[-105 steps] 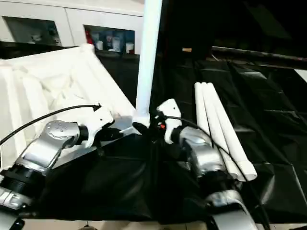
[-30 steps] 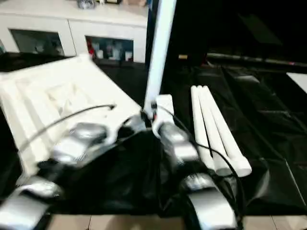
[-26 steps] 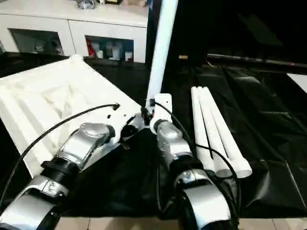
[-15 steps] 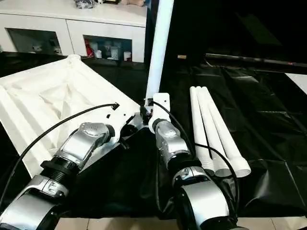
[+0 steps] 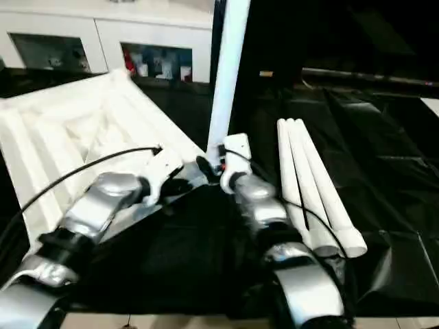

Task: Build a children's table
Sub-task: Rotate leg to tighten

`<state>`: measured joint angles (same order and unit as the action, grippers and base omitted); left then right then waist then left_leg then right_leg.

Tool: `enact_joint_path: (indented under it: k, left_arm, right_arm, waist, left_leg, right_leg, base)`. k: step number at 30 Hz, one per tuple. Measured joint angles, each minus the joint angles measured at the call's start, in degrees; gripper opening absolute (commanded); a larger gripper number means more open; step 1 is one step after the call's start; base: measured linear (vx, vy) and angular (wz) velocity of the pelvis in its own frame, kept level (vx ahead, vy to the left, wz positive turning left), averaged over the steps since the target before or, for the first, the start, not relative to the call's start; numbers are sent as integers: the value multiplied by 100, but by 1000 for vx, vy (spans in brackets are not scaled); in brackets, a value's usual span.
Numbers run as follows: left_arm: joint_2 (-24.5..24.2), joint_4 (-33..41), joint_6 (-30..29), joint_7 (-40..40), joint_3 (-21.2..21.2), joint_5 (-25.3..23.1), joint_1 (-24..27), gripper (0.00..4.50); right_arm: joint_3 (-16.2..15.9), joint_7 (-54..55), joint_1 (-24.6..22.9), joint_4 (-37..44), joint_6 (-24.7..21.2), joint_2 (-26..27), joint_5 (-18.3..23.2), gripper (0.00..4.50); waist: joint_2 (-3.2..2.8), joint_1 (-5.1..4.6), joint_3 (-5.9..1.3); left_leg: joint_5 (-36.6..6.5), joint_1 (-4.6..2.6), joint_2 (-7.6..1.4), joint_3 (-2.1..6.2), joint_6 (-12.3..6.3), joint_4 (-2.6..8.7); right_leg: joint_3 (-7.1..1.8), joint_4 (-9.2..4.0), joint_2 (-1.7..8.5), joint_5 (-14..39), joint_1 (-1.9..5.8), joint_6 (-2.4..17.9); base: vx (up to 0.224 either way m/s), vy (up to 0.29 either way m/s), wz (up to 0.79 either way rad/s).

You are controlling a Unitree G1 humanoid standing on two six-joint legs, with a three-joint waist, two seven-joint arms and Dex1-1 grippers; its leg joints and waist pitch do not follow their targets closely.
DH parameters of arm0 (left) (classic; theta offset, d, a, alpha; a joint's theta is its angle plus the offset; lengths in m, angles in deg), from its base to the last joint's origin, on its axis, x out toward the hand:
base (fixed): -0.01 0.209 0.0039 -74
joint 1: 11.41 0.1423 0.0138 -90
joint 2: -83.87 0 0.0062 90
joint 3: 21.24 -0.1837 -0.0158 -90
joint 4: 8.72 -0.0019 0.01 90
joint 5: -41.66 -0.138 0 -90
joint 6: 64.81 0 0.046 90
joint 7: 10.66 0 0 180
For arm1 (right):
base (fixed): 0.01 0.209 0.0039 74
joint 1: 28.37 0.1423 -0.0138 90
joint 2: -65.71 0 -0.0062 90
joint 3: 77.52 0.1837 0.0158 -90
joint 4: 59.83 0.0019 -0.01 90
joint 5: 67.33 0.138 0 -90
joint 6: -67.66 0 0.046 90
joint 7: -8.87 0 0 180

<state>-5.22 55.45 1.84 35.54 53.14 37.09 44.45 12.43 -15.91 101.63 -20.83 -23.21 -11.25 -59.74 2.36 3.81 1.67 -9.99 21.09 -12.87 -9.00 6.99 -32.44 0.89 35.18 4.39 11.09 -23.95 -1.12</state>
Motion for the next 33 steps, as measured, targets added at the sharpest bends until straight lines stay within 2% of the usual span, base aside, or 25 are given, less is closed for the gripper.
enact_joint_path:
  k: [4, 8, 11, 16, 22, 24, 27, 28, 31, 33]
  left_arm:
    - [-477, 242, 388, 725, -40, 142, 251, 0]
    - [-766, 374, 654, 1204, -36, 267, 435, 0]
    - [-1105, 789, 742, 1715, -50, 483, 747, 0]
    - [-1292, 1044, 822, 2159, -112, 599, 917, 0]
    - [-1322, 1056, 850, 2215, -109, 601, 947, 0]
    - [-1338, 1062, 851, 2216, -109, 601, 949, 0]
    - [-1358, 1087, 854, 2220, -109, 601, 962, 0]
    - [-1360, 1087, 860, 2220, -109, 601, 963, 0]
    - [-1366, 1076, 885, 2220, -108, 600, 965, 0]
    - [-1366, 1051, 927, 2222, -108, 600, 966, 0]
  right_arm:
    - [-519, -1318, -795, 1490, -434, -727, 105, 447]
    - [-749, -1829, -1149, 2073, -585, -951, 77, 447]
    - [-988, -2288, -1447, 2636, -718, -1154, 127, 447]
    - [-1186, -2680, -1744, 3239, -978, -1380, 196, 447]
    - [-1341, -2847, -1823, 3406, -1028, -1555, 112, 447]
    - [-1372, -2831, -1823, 3404, -1027, -1541, 75, 420]
    - [-1381, -2817, -1823, 3404, -1031, -1499, 74, 408]
    - [-1381, -2815, -1823, 3404, -1037, -1493, 76, 382]
    - [-1381, -2810, -1823, 3405, -1104, -1477, 82, 368]
    - [-1384, -2812, -1823, 3405, -1119, -1474, 86, 339]
  waist:
    - [0, 46, 0]
    - [-15, 44, 9]
    - [-40, 47, 24]
    - [-41, 129, 32]
    - [-38, 122, 33]
    - [-38, 125, 33]
    - [-38, 127, 33]
    - [-38, 128, 33]
    - [-38, 125, 33]
    - [-38, 126, 33]
  left_leg:
    - [1, -6, -2, -4, -8, 10]
    - [-2, -12, -3, -4, 0, 9]
    - [-3, -11, -3, -6, 1, 11]
    - [-3, -3, -2, -7, 0, 8]
    - [-2, -8, -3, -7, 1, 2]
    - [-2, -8, -2, -7, 1, 1]
    - [-2, -6, -2, -8, 0, 1]
    - [-2, -6, -2, -8, 0, 1]
    - [-1, -7, -3, -8, 0, 0]
    - [-1, -9, -2, -8, 0, -2]
  right_leg:
    - [1, -14, -1, 0, 8, 0]
    - [-1, -5, -2, -1, 8, -1]
    - [-2, -12, -1, 0, 7, -1]
    - [-2, -17, 0, 0, 7, -1]
    - [-3, -4, 0, -1, 7, -1]
    - [-4, -4, 0, -1, 7, -1]
    - [-4, -5, 0, -1, 6, -1]
    - [-4, -5, 0, -1, 6, -1]
    - [-4, -3, 0, -1, 7, -1]
    - [-4, 0, 0, -1, 8, -1]
  base:
    - [0, 0, 0]
    - [0, 0, 0]
    - [0, 0, 0]
    - [0, 0, 0]
    - [0, 0, 0]
    - [0, 0, 0]
    - [0, 0, 0]
    - [0, 0, 0]
    - [0, 0, 0]
    - [0, 0, 0]
